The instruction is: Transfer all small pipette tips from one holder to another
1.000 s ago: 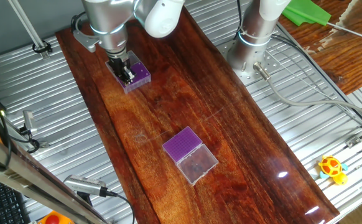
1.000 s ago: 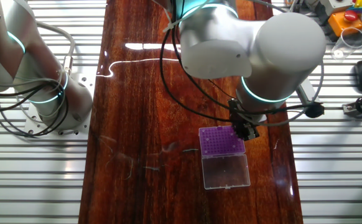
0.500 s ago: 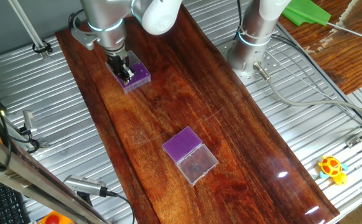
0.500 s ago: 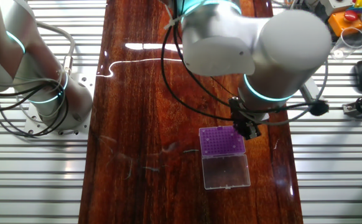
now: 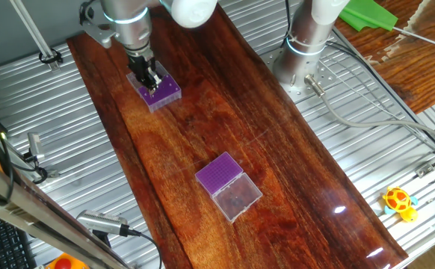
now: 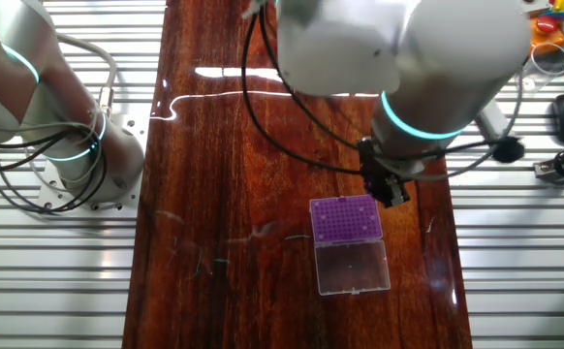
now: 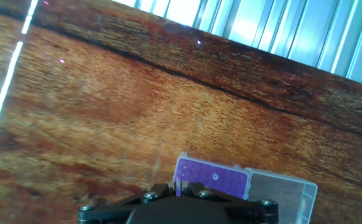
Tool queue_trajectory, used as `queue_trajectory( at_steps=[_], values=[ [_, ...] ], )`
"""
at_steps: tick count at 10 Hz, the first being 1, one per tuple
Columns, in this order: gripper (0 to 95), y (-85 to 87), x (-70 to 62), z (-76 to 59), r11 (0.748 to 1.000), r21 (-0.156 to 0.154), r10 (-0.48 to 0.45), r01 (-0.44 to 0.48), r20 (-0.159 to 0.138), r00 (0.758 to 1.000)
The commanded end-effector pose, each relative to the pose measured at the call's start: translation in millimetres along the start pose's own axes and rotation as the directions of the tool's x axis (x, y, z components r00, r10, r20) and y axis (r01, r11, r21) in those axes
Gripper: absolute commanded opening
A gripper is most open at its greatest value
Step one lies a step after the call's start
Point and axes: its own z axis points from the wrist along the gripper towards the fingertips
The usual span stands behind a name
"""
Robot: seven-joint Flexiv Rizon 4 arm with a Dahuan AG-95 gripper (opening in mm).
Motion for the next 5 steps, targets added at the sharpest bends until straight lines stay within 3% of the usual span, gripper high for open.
queue_trajectory(
  at_steps=[1, 3, 5],
  values=[
    [0.0, 12.7, -14.3, -0.2, 1.000, -0.008, 0.005, -0.005, 0.001, 1.000],
    [0.0, 38.1, -32.0, 1.2, 1.000, 0.001, 0.024, -0.024, -0.011, 1.000],
    [0.0, 65.0, -41.0, 6.3, 0.999, 0.016, 0.034, -0.034, -0.019, 0.999]
  ],
)
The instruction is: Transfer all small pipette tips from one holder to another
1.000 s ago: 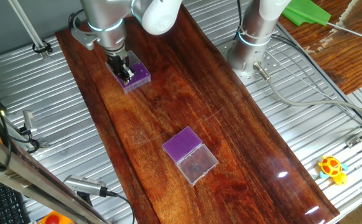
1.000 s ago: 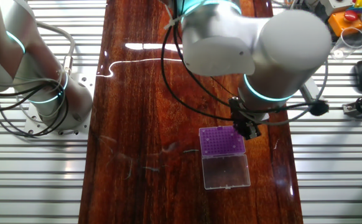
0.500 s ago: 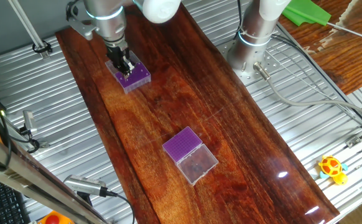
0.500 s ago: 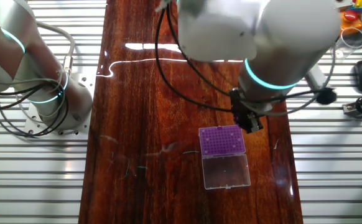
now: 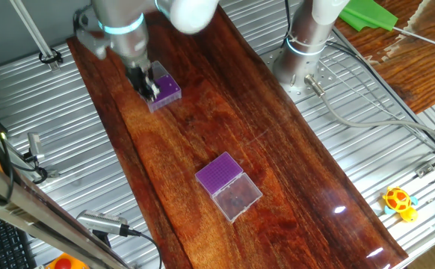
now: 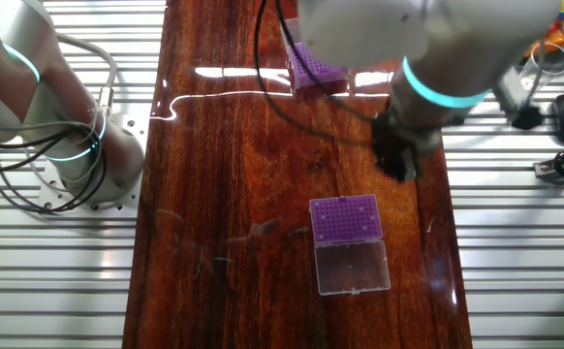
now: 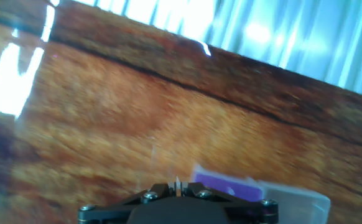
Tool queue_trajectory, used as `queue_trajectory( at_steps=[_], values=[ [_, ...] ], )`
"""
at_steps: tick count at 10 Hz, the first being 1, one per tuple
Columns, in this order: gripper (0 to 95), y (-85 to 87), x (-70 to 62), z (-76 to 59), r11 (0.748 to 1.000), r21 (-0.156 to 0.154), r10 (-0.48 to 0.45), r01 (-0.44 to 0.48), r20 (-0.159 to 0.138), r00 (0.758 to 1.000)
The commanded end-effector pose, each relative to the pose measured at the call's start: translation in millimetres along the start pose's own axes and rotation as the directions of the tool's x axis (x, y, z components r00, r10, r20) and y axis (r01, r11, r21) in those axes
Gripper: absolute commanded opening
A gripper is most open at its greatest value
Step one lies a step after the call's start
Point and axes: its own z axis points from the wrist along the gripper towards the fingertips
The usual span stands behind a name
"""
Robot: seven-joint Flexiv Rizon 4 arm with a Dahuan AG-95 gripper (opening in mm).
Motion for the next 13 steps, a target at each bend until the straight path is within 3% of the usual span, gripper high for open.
queue_trajectory(
  at_steps=[1, 3, 6, 7, 13],
  values=[
    [0.0, 20.9, -1.4, 5.0, 1.000, 0.010, 0.022, -0.022, -0.010, 1.000],
    [0.0, 24.4, -1.3, 6.9, 1.000, 0.026, -0.007, 0.007, -0.011, 1.000],
    [0.0, 24.4, -1.3, 6.9, 0.981, -0.011, -0.191, 0.191, -0.004, 0.981],
    [0.0, 24.4, -1.3, 6.9, 0.986, -0.010, -0.165, 0.164, -0.020, 0.986],
    [0.0, 24.4, -1.3, 6.9, 0.988, -0.011, -0.153, 0.153, -0.019, 0.988]
  ],
)
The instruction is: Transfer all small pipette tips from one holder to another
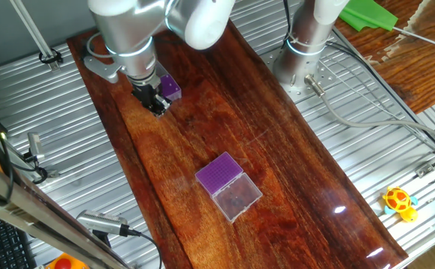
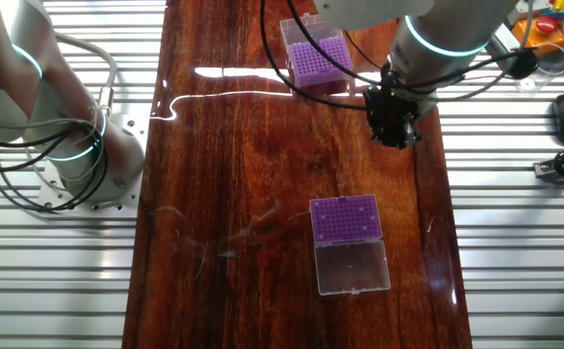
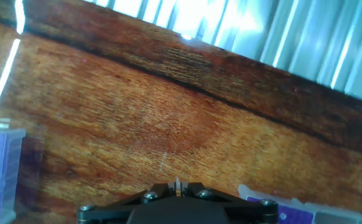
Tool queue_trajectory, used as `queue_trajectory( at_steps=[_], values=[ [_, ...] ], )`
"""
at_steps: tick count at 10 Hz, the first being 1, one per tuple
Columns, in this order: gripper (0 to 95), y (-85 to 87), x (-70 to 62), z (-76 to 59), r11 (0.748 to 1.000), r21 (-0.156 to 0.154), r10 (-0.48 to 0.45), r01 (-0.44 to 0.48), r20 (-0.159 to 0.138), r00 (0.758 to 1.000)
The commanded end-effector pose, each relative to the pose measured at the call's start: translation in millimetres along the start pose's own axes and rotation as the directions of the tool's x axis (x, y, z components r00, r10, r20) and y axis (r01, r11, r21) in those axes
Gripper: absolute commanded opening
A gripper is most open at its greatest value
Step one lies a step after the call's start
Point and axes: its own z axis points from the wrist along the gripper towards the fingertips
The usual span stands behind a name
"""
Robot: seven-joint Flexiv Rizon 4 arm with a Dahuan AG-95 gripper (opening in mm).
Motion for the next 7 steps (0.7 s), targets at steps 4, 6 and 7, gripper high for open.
queue_trajectory(
  at_steps=[4, 6, 7],
  values=[
    [0.0, 29.7, -10.1, -5.4, 1.000, -0.009, 0.027, -0.027, 0.002, 1.000],
    [0.0, 70.3, -21.6, -9.0, 0.998, -0.002, 0.060, -0.060, -0.011, 0.998],
    [0.0, 87.4, -25.3, -8.8, 0.996, -0.004, 0.084, -0.084, -0.009, 0.996]
  ],
)
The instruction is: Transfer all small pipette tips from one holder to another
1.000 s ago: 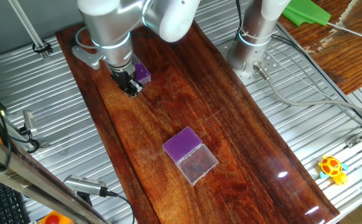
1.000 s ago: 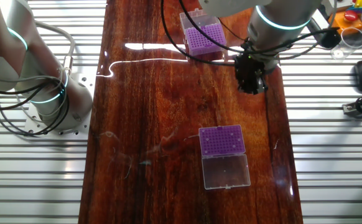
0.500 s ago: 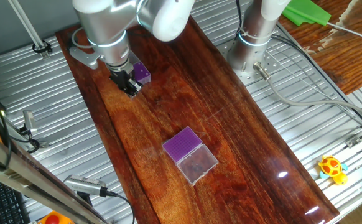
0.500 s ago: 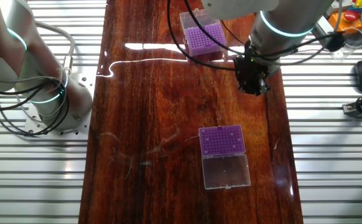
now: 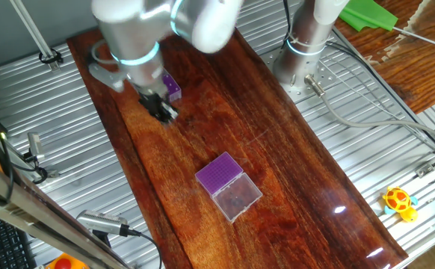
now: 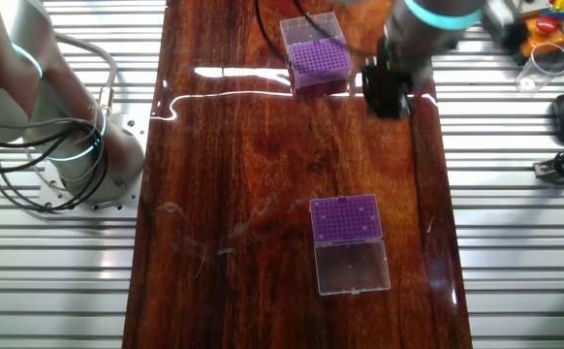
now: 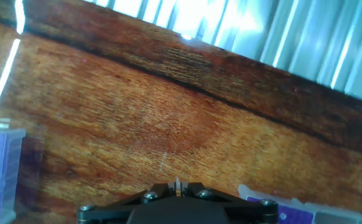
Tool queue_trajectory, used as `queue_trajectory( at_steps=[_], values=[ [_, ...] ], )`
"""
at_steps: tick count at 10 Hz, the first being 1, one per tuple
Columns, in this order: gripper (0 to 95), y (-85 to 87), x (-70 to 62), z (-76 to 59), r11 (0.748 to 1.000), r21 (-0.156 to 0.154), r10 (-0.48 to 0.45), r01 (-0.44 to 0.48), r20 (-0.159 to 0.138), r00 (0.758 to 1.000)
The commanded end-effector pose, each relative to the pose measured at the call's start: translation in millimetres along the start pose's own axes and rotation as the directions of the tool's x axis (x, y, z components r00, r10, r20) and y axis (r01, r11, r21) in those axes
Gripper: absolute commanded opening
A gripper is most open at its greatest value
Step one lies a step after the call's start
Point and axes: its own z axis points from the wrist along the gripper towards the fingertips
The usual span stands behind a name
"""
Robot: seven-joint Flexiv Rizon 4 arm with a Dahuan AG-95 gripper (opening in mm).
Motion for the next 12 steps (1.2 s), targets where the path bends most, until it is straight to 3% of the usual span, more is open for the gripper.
queue_trajectory(
  at_steps=[1, 3, 4, 7, 10, 12],
  values=[
    [0.0, 28.2, -5.0, 0.8, 0.999, 0.009, 0.045, -0.045, -0.002, 0.999],
    [0.0, 59.7, -9.3, 5.4, 0.996, 0.021, 0.085, -0.085, -0.006, 0.996],
    [0.0, 62.3, -9.0, 6.3, 0.996, 0.024, 0.082, -0.081, -0.023, 0.996],
    [0.0, 62.3, -9.0, 6.3, 0.999, 0.000, -0.041, 0.041, -0.011, 0.999],
    [0.0, 62.8, -8.8, 6.2, 0.997, -0.003, -0.072, 0.072, -0.010, 0.997],
    [0.0, 80.3, -5.0, 2.0, 0.999, -0.003, -0.051, 0.051, -0.013, 0.999]
  ],
)
